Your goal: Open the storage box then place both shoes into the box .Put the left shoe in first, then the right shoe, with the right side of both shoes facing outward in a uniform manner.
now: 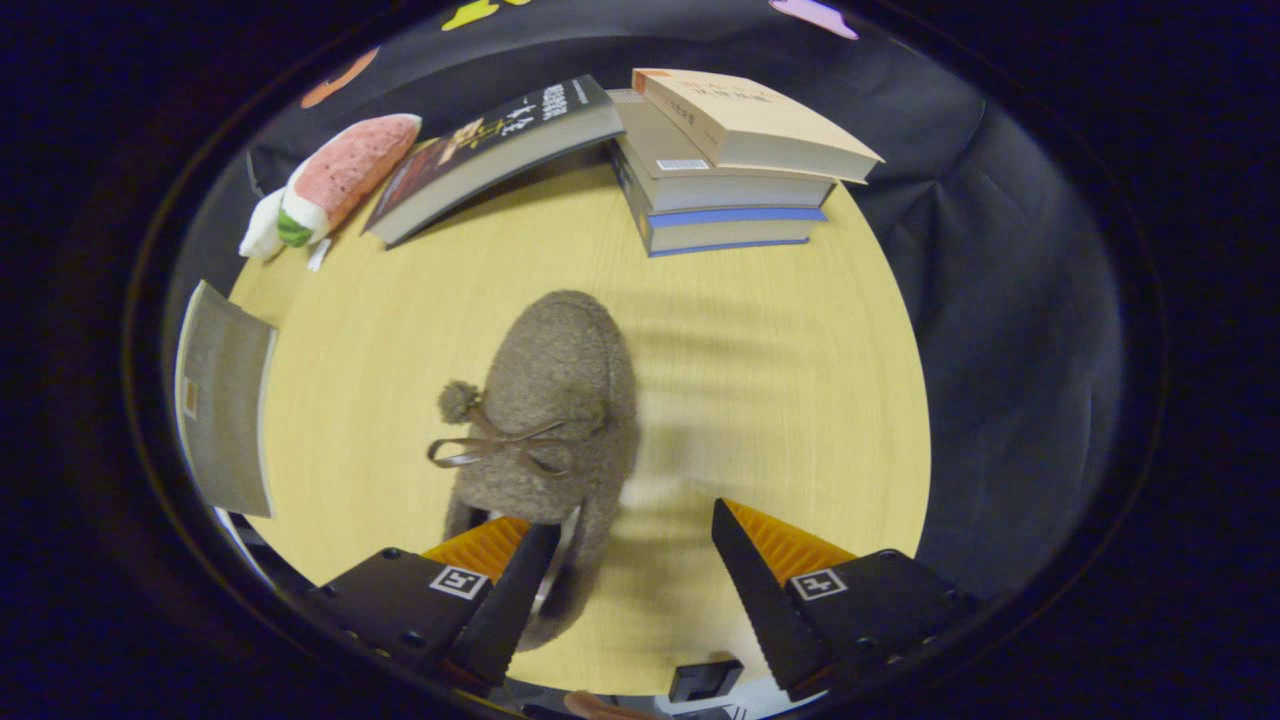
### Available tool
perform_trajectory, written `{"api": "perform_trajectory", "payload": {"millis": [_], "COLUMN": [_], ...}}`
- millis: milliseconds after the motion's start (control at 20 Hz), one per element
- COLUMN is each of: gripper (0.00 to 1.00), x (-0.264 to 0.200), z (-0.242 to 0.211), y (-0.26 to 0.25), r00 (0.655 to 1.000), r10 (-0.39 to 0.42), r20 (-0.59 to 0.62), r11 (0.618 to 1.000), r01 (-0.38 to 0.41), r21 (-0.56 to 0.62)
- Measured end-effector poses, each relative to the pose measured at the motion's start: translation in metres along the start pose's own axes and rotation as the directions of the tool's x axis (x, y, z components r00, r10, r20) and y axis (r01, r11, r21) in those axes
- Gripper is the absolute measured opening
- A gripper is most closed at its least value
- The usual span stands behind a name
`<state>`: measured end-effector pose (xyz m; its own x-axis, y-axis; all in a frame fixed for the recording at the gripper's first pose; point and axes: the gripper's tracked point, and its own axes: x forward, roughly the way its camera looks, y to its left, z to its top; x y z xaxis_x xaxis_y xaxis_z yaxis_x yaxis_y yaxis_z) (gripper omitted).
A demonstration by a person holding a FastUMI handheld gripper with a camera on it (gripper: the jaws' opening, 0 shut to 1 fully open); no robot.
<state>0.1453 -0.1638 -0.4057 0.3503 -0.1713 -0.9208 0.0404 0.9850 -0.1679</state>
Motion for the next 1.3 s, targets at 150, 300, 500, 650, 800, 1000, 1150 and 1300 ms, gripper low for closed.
{"api": "perform_trajectory", "payload": {"millis": [150, 300, 500, 650, 800, 1000, 1150, 1300], "gripper": [0.75, 0.41, 0.04, 0.03, 0.03, 0.03, 0.03, 0.03], "x": [0.005, 0.01, 0.009, -0.003, -0.036, -0.096, -0.144, -0.187], "z": [-0.002, -0.001, -0.002, -0.006, -0.005, 0.014, 0.029, 0.041], "y": [0.017, 0.033, 0.033, 0.033, 0.05, 0.099, 0.157, 0.222], "r00": [0.995, 0.987, 0.987, 0.982, 0.975, 0.962, 0.945, 0.929], "r10": [0.09, 0.154, 0.154, 0.18, 0.219, 0.271, 0.322, 0.354], "r20": [-0.035, -0.042, -0.051, -0.059, -0.038, 0.024, 0.063, 0.104], "r11": [0.993, 0.982, 0.977, 0.967, 0.958, 0.951, 0.939, 0.933], "r01": [-0.087, -0.148, -0.145, -0.165, -0.208, -0.271, -0.327, -0.359], "r21": [0.077, 0.116, 0.157, 0.193, 0.197, 0.149, 0.107, 0.034]}}
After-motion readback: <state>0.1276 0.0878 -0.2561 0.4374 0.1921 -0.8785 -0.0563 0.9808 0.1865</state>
